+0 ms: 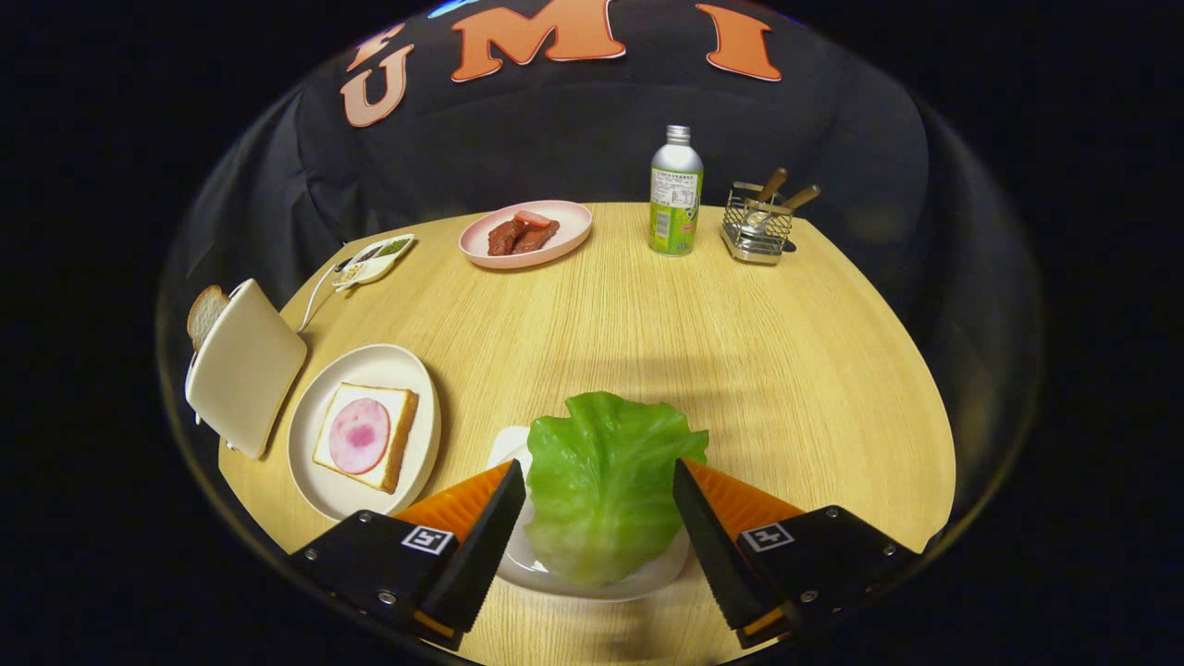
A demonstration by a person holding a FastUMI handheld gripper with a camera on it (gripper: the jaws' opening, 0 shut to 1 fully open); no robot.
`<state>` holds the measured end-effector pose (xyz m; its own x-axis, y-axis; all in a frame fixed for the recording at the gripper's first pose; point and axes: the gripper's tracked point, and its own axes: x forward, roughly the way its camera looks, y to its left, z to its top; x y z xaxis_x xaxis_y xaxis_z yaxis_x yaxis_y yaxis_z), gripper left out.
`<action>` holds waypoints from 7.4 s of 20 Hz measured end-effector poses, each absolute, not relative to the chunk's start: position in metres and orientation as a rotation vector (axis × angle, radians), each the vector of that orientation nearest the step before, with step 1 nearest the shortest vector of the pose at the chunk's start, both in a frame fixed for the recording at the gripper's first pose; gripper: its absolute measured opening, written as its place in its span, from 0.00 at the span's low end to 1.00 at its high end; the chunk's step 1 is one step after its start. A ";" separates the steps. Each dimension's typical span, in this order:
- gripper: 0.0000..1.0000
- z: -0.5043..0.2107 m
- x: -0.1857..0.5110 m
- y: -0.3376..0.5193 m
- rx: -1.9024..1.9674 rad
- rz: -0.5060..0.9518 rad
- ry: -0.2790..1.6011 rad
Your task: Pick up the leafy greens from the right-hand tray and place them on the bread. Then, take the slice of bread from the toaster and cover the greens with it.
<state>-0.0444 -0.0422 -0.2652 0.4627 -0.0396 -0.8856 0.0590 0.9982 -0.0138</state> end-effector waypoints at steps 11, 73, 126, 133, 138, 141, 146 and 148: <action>0.78 -0.301 -0.057 -0.041 0.017 -0.111 1.257; 0.08 -0.268 -0.010 0.175 0.158 0.319 1.144; 0.74 -0.155 0.061 0.421 0.018 0.524 1.155; 0.24 -0.160 0.067 0.409 0.043 0.501 1.159; 0.15 -0.151 0.079 0.400 0.137 0.475 1.134; 0.14 -0.135 0.079 0.399 0.147 0.498 1.094; 0.13 -0.109 0.077 0.386 0.162 0.521 1.025; 0.13 -0.099 0.075 0.375 0.191 0.524 1.000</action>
<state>0.0745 0.3745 -0.0994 0.4293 0.5027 -0.7503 -0.3315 0.8605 0.3869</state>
